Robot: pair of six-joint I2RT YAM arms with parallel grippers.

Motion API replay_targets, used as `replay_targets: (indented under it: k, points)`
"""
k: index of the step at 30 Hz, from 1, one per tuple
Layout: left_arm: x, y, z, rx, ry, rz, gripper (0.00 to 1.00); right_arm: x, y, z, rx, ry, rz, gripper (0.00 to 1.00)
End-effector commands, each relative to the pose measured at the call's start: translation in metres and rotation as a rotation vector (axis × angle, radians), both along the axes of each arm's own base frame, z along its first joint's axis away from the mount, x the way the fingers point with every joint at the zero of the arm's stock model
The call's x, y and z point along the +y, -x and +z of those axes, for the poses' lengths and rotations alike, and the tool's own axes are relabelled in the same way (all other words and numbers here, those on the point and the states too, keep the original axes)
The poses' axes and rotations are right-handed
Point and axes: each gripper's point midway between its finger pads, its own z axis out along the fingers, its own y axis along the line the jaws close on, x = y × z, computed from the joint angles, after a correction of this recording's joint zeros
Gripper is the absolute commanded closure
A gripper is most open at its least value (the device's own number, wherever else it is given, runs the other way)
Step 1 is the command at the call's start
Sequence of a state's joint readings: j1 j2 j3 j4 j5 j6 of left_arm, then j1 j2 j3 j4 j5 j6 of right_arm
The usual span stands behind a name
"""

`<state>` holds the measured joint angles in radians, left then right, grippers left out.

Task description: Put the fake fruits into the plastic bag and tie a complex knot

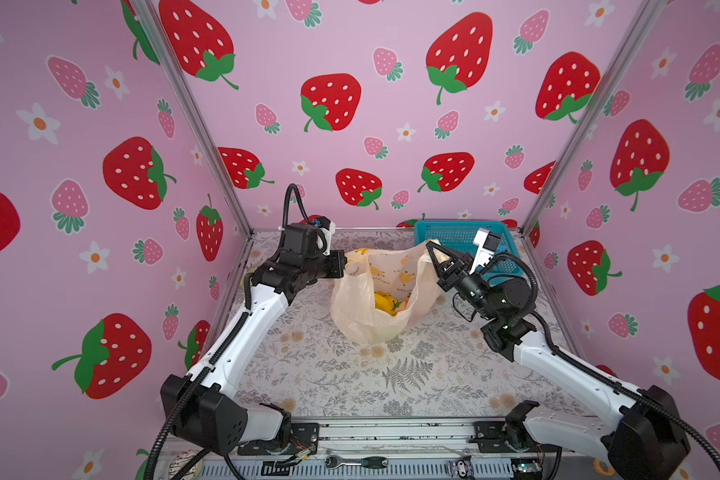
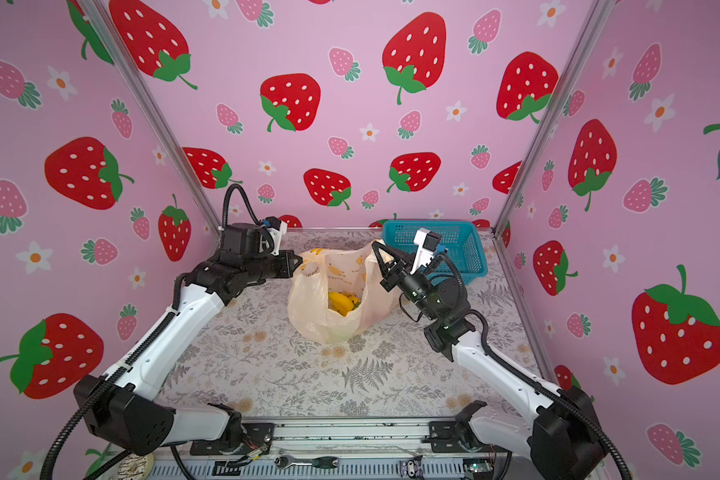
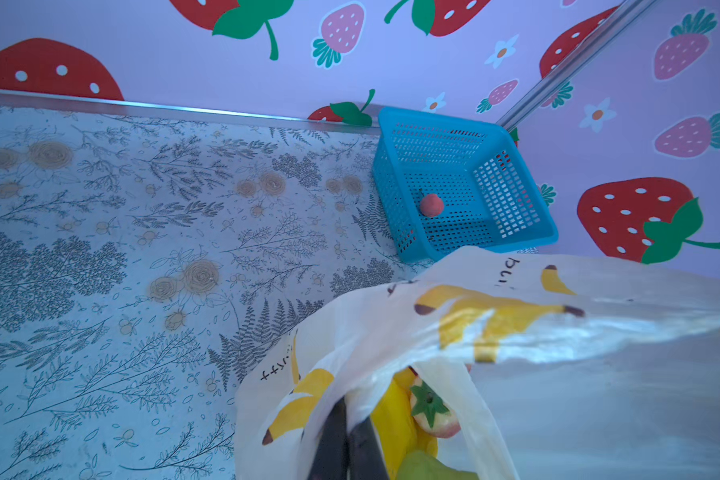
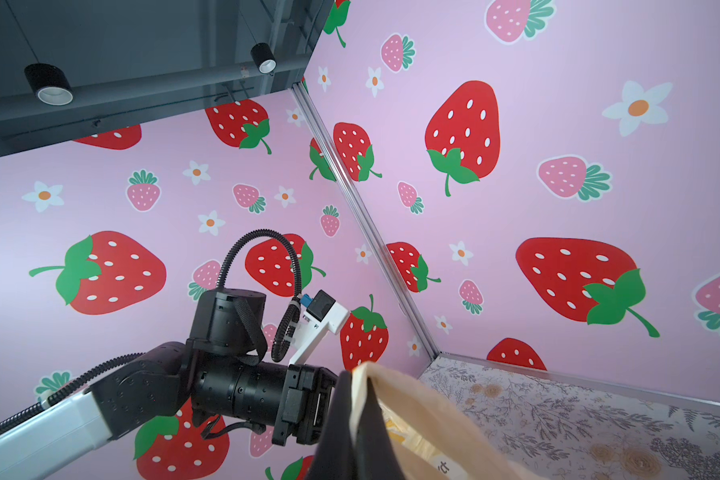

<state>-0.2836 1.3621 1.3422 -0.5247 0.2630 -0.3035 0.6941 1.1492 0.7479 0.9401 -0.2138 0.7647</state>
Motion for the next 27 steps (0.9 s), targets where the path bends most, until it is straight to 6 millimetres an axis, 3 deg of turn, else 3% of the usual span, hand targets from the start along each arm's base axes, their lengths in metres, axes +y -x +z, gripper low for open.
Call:
replay_targets:
  k: [1, 3, 9, 16, 20, 27]
  points:
    - [0.017, -0.001, -0.001, -0.003, -0.019, 0.059, 0.98, -0.001, 0.001, 0.008, 0.001, -0.097, -0.023, 1.00]
    - [0.018, -0.001, 0.000, 0.003, -0.017, 0.064, 0.93, 0.006, -0.002, 0.001, 0.025, -0.100, -0.018, 1.00]
    - [0.021, 0.012, 0.010, 0.030, -0.006, 0.090, 0.65, 0.028, -0.016, -0.026, 0.108, -0.093, 0.032, 1.00]
    - [0.027, 0.044, 0.023, -0.027, -0.071, 0.136, 0.48, 0.034, -0.020, -0.029, 0.112, -0.075, 0.034, 1.00]
    - [0.010, 0.065, 0.034, -0.106, -0.135, 0.095, 0.44, 0.035, -0.021, -0.030, 0.111, -0.062, 0.024, 1.00]
    - [-0.048, 0.098, 0.061, -0.241, -0.159, -0.107, 0.44, 0.036, -0.023, -0.030, 0.110, -0.016, 0.011, 1.00]
